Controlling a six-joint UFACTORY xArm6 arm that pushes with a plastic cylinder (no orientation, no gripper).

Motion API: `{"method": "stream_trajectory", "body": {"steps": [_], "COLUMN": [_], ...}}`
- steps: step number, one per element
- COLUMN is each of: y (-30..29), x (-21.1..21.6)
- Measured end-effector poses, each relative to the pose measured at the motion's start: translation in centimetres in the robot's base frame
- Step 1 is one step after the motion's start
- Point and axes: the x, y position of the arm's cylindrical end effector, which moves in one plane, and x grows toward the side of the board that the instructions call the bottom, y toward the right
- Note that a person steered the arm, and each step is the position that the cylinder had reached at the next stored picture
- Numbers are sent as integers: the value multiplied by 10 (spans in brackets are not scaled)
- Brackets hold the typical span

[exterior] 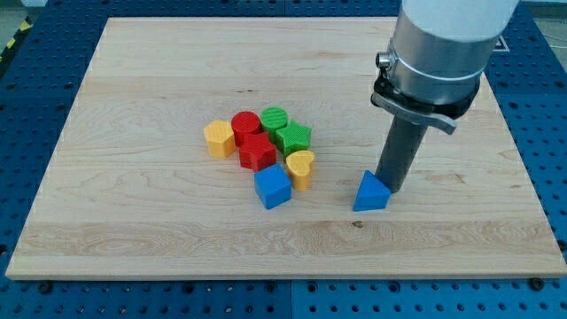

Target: Push the triangle below the cube

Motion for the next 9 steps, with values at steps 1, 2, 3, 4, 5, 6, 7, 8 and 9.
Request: {"method": "stream_trajectory", "body": {"steps": [1,2,3,4,5,6,7,8,9], "y": [-6,-18,-35,-43,-56,-75,-87,-81,-85], "x": [14,22,24,36,39,44,51,68,78]}}
